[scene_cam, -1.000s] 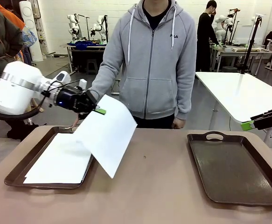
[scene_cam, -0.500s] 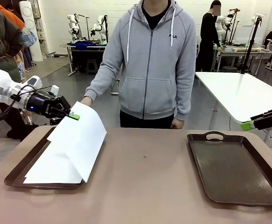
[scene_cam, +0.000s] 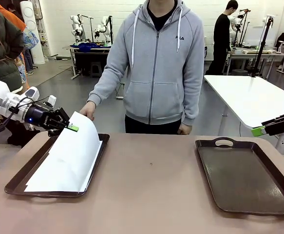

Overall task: Sort the A4 documents.
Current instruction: Place the A4 Paper in the designated Handle tray.

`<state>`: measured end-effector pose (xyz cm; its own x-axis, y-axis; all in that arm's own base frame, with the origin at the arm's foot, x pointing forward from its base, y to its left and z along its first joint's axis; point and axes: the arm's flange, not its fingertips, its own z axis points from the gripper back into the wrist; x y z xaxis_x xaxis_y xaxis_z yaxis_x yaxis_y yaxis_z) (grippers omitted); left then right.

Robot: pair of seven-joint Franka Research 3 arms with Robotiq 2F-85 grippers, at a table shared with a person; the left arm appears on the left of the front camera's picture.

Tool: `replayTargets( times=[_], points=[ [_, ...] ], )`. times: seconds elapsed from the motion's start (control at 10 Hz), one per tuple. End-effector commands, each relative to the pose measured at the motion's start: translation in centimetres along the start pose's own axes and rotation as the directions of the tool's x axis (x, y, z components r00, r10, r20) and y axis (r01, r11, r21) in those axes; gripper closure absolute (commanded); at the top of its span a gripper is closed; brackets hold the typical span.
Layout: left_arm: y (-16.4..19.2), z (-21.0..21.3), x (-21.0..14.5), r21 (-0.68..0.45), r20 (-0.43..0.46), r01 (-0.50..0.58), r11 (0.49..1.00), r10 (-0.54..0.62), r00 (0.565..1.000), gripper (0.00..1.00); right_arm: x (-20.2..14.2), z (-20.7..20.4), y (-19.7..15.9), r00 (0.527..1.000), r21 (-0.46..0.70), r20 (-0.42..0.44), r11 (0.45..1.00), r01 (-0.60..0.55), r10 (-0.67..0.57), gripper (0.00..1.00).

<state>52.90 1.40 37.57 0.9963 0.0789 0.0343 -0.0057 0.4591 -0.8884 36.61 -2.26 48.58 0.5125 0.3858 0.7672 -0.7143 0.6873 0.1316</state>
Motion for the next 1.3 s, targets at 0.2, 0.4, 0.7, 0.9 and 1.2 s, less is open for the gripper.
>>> replayTargets(
  times=[0.2, 0.4, 0.7, 0.9, 1.2],
  points=[
    [2.2, 2.6, 0.5, 0.202, 0.064, -0.048, 0.978, 0.035, 0.997, 0.99, -0.1, -0.4, -0.3, 1.0, 0.02, 0.027, 1.0, -0.005, 0.004, 0.0],
    [3.2, 2.3, 0.8, 0.229, -0.034, -0.018, 0.973, 0.026, 0.999, 0.99, -0.1, -0.4, -0.3, 1.0, 0.02, 0.027, 1.0, -0.005, 0.004, 0.0],
    [4.3, 1.4, 2.2, 0.298, -0.121, 0.013, 0.955, 0.025, 0.992, 0.99, -0.1, -0.4, -0.3, 1.0, 0.02, 0.027, 1.0, -0.005, 0.004, 0.0],
    [4.7, 1.3, 3.1, 0.38, -0.134, 0.025, 0.925, 0.028, 0.991, 0.99, -0.1, -0.4, -0.3, 1.0, 0.02, 0.027, 1.0, -0.005, 0.004, 0.0],
    [5.1, 2.4, 3.4, 0.456, -0.092, 0.024, 0.89, 0.021, 0.996, 0.99, -0.1, -0.4, -0.3, 1.0, 0.02, 0.027, 1.0, -0.005, 0.004, 0.0]
  ],
)
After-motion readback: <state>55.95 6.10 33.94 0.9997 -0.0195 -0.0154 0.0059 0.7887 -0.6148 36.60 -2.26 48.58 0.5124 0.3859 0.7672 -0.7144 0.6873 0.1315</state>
